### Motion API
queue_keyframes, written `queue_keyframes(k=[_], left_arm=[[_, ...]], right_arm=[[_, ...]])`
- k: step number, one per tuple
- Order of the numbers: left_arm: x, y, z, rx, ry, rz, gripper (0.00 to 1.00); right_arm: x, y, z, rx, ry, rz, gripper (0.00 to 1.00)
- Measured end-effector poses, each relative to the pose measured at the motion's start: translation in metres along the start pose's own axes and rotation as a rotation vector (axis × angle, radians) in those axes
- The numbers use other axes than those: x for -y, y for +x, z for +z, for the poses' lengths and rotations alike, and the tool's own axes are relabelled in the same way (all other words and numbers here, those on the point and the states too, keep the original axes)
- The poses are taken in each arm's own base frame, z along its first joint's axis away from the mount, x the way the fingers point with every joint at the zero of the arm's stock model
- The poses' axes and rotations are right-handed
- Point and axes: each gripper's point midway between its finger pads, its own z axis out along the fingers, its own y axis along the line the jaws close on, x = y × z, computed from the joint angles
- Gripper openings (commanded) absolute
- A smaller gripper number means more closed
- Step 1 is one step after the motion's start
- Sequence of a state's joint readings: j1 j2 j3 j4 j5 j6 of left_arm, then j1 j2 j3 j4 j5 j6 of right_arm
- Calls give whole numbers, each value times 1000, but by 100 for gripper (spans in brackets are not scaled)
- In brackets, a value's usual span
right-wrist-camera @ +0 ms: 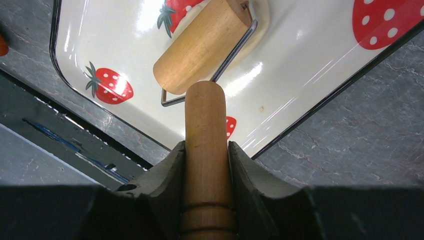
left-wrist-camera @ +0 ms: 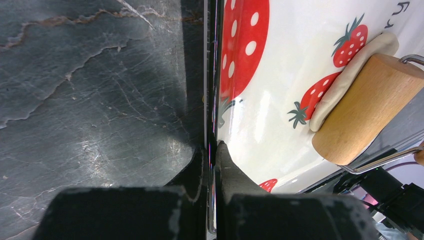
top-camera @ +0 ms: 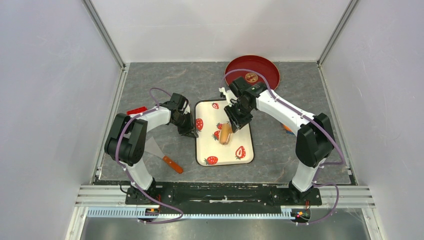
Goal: Roll out the dumpling wrappers from the dough
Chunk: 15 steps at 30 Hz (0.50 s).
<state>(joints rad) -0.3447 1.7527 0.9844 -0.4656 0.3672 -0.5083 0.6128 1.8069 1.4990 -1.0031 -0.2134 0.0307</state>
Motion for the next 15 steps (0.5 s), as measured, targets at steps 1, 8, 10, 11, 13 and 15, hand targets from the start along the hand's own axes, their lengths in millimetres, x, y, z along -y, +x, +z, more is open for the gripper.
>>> queue_keyframes(k=[1,8,10,11,13,15], left_arm=[[0,0,0,0,0,0,2],[0,0,0,0,0,-1,2],[0,0,0,-1,0,0,2],[0,0,0,-1,-1,0,2],[0,0,0,-1,-1,0,2],[0,0,0,-2,-2,0,2]], right_arm=[[0,0,0,1,0,0,0],[0,3,4,0,-4,3,0],[0,4,4,2,-6,3,0],[0,3,4,4,-7,3,0],[0,4,4,6,-7,3,0],[0,4,4,6,-8,2,0]])
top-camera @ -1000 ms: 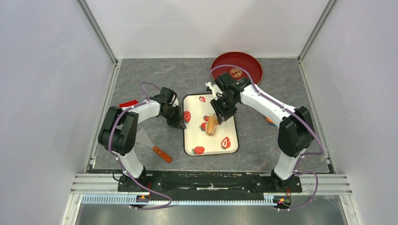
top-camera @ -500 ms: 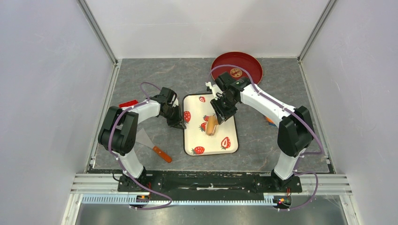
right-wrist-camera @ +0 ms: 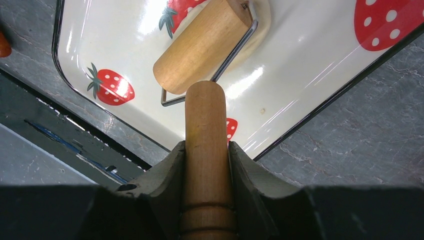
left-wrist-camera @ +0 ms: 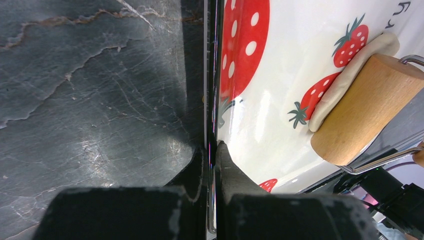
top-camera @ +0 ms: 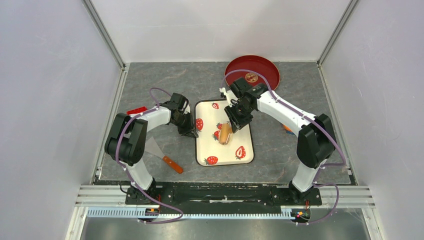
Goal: Roll out the dumpling wrappers from the dough
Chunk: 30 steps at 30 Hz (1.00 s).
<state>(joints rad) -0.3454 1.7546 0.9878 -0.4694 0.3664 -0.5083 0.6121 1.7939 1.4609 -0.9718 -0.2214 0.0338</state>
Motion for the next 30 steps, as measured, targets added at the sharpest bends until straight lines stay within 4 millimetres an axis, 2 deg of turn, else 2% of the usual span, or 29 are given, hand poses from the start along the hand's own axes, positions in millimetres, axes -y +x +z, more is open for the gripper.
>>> queue_keyframes(k=[30], left_arm=[[0,0,0,-3,-11,3,2]], right_arm=[[-2,-5,4,-14,-13,1,0]])
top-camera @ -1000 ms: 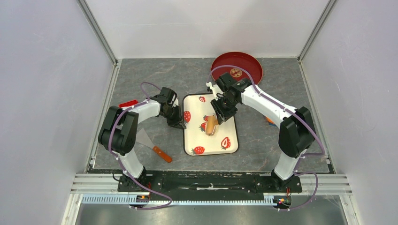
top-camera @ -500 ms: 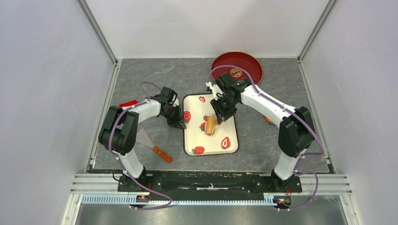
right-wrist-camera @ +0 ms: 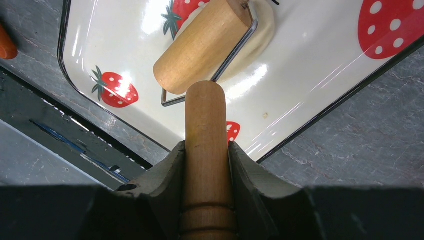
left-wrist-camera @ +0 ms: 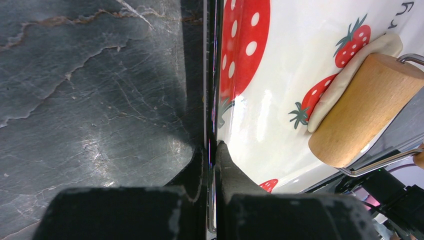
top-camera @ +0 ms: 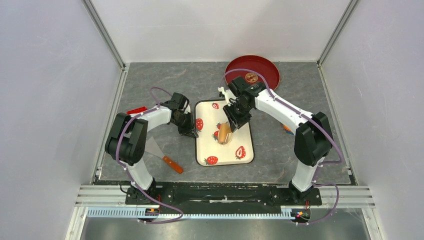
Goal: Roll out the dumpling wrappers from the dough
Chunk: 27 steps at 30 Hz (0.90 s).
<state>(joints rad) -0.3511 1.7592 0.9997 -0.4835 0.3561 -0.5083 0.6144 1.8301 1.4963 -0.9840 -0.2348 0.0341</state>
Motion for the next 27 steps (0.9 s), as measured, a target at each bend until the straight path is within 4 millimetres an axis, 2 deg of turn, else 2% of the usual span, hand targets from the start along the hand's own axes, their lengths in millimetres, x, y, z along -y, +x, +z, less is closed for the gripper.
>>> queue_keyframes(k=[27], left_arm=[[0,0,0,2,-6,3,2]], right_arm=[[-5,-4,3,-6,1,-14,0]])
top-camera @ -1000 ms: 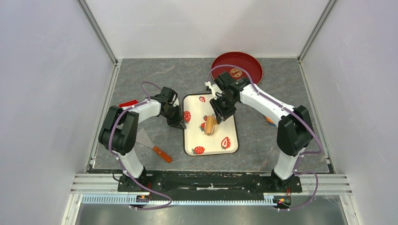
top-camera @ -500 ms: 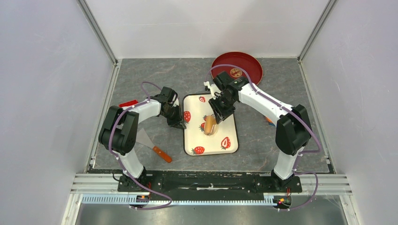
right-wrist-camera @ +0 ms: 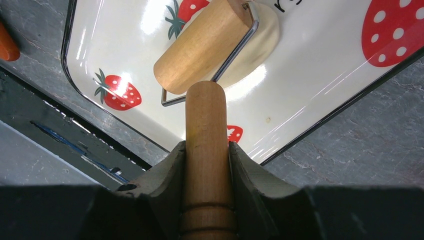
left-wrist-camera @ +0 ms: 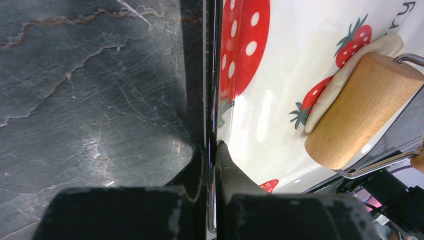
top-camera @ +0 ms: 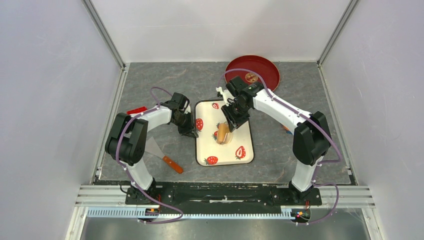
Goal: Roll out the dumpling wrappers from the dough
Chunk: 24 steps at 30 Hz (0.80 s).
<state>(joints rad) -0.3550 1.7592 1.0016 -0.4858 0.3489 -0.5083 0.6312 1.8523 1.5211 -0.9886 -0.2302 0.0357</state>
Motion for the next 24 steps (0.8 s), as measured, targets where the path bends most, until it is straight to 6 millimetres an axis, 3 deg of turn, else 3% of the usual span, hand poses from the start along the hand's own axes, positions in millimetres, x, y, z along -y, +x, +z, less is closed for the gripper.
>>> queue_keyframes(k=[24], left_arm=[[0,0,0,1,0,0,2]], right_arm=[[-4,-4,3,13,-8,-9,0]])
